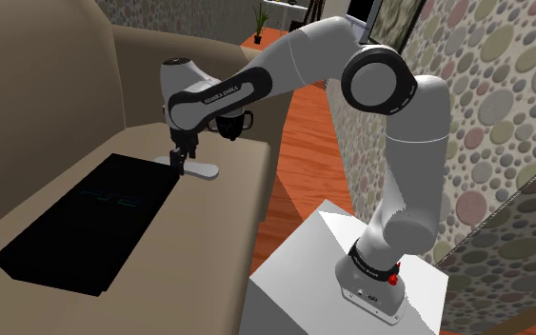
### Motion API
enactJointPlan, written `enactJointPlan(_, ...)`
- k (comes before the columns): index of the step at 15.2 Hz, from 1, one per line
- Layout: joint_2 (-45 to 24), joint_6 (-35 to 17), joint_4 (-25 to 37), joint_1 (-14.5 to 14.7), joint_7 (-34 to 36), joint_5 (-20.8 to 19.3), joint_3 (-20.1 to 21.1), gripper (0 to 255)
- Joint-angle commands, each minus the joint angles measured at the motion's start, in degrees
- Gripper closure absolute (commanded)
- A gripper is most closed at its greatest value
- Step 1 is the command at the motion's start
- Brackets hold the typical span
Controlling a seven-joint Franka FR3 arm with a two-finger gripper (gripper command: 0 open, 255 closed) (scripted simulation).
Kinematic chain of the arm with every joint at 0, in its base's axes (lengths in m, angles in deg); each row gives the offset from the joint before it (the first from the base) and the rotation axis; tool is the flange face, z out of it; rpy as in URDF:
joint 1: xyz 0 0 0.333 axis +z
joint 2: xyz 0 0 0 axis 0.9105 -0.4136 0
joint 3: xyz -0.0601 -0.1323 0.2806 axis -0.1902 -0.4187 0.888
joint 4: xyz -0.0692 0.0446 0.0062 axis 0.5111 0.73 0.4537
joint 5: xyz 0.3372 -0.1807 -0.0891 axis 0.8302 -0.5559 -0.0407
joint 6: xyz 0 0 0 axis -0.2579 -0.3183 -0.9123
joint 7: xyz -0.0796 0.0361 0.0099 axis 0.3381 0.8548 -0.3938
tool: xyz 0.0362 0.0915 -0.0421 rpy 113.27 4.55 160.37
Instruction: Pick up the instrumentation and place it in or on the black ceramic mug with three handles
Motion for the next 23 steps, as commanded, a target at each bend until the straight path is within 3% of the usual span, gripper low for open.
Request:
enactJointPlan(1,-0.21,-0.18,-0.29,0.03,-0.09,0.02,0.06,0)
enactJointPlan(6,-0.21,-0.18,-0.29,0.04,-0.09,0.02,0.05,0)
enactJointPlan(7,-0.22,-0.18,-0.27,0.05,-0.09,0.02,0.05,255)
enactJointPlan(16,-0.21,-0.18,-0.29,0.04,-0.09,0.02,0.05,255)
enactJointPlan(23,2.18,4.27,1.81,-0.10,-0.64,0.68,0.33,255)
